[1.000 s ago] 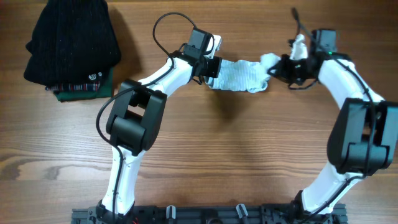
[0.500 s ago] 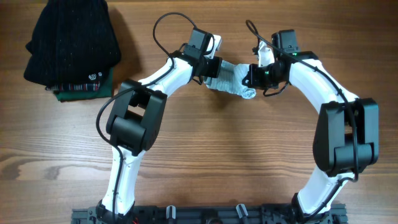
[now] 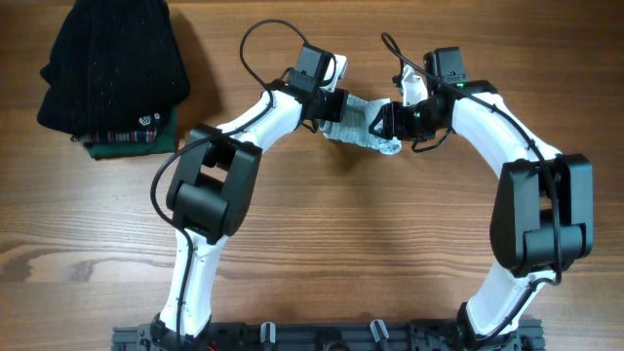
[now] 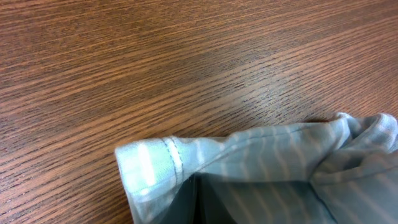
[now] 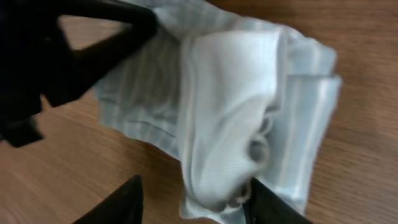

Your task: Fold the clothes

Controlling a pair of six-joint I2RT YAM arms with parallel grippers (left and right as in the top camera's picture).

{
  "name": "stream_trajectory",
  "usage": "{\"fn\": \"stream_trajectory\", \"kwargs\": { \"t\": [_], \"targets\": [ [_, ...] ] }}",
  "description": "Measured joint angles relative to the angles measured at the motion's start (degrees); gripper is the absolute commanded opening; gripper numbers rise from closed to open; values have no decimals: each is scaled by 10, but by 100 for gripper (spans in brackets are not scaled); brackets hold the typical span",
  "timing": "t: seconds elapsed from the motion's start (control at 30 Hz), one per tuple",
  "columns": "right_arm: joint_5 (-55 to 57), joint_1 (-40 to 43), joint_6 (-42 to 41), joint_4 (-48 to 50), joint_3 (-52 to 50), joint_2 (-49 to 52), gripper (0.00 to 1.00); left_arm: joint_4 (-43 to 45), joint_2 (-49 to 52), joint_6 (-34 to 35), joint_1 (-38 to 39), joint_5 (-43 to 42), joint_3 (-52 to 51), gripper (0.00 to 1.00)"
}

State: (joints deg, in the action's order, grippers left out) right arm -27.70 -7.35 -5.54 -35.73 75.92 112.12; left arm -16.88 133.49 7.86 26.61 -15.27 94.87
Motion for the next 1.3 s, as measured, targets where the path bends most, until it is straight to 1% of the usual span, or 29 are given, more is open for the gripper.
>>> {"fn": "stream_trajectory", "kwargs": {
  "t": [0.13,0.37,0.6,0.77,0.83,1.03,1.3],
  "targets": [
    [-25,0,0,25,0,0,45,0,0,0,0,0,0,4],
    [-49,0,-4,39,0,0,43,-7,-10,0,-5,6,-8,4],
    [-53,-20,-15,59,0,0,43,-66,-69,0,-74,35,-28,4],
    [-53,-44,-26,82,0,0,43,-75,-135,0,-109,36,-28,4],
    [-52,-50,-31,92,0,0,43,-75,-151,0,-109,35,-28,4],
    [-28,-64,-45,115,0,0,36,-77,-156,0,-94,34,-28,4],
    [-14,-94,-56,154,0,30,33,-76,-156,0,-91,34,-28,4]
  ]
}}
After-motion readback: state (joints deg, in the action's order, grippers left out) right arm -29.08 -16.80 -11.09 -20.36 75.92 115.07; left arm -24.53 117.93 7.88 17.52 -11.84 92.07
